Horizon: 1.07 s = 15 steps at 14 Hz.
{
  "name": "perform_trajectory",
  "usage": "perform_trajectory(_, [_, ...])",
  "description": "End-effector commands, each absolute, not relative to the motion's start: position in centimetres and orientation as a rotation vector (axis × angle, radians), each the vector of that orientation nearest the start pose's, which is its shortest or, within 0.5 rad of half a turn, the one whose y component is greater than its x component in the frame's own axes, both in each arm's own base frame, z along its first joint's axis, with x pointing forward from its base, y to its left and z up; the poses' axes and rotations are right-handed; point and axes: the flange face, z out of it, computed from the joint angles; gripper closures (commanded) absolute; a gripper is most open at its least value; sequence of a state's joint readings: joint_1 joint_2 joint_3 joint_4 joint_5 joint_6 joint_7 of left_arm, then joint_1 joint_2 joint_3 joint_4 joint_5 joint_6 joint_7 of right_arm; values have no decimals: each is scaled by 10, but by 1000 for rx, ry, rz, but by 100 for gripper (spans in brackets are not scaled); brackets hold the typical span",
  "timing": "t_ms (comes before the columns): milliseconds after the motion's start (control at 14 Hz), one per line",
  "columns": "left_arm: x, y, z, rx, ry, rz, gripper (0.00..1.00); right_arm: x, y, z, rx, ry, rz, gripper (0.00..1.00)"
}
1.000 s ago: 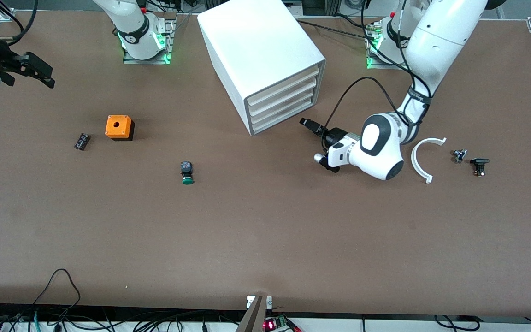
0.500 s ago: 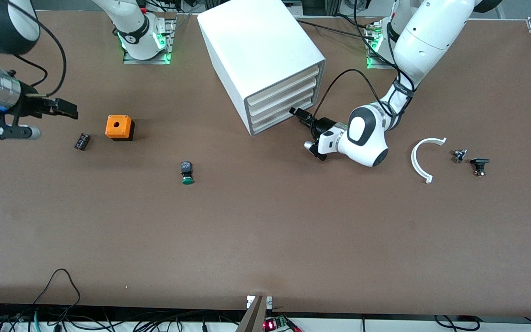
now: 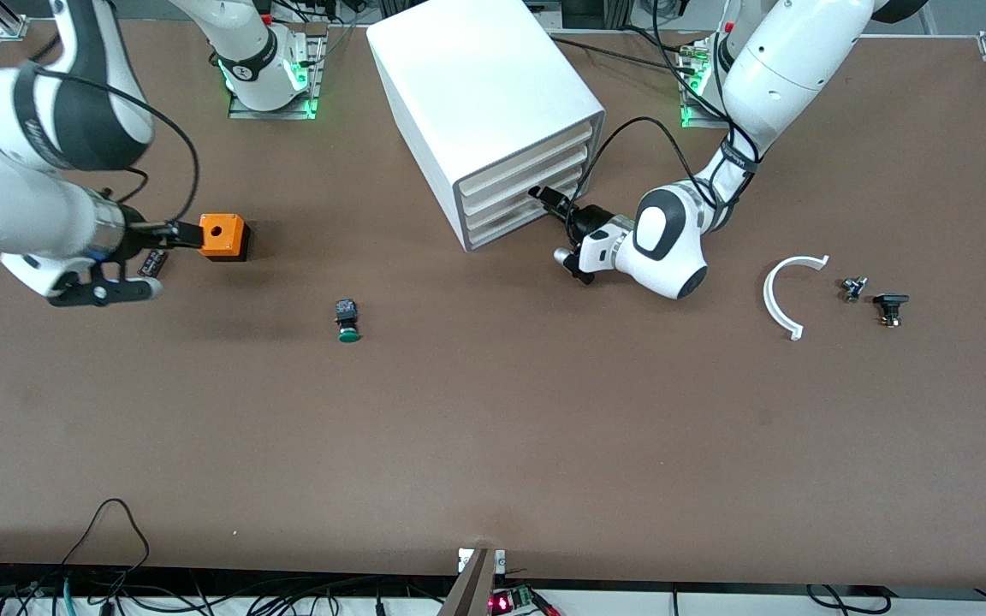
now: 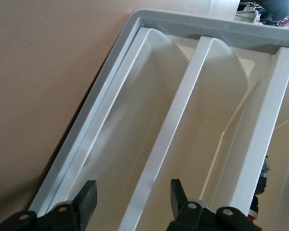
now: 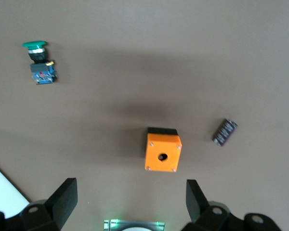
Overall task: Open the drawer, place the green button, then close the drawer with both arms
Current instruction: 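Pull the drawer open with the left gripper while the right gripper reaches the button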
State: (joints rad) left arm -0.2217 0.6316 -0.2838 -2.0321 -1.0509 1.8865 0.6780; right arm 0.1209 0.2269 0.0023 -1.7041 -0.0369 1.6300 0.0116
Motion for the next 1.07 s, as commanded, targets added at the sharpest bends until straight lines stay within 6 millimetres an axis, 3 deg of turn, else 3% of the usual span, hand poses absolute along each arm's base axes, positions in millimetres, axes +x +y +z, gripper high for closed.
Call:
perform_trajectory(0, [414,-318,146,1952,-384,-692,42,615,90,414,-3141,-224,471,0])
perform_trajectory(143, [406,-322,141,1975,-383,-686,64,624,100,389,-3124,-253,466,0])
perform_trajectory(214, [405,-323,139,1993,-382,-673,89,627,106,380,-3104,-249,453,0])
perform_trajectory(286, [406,-323,139,1999,-383,-667,100,631,110,373,-3099,-251,429,0])
perform_trajectory(571, [425,-306,141,2015,-331,-637,100,644,131,335,-3106,-293,341,0])
perform_trajectory(714, [459,-277,148,2055,-259,-570,100,645,155,322,-3113,-324,301,0])
perform_trajectory(1000, [523,-217,161,2127,-184,-417,100,650,167,287,-3116,-296,272,0])
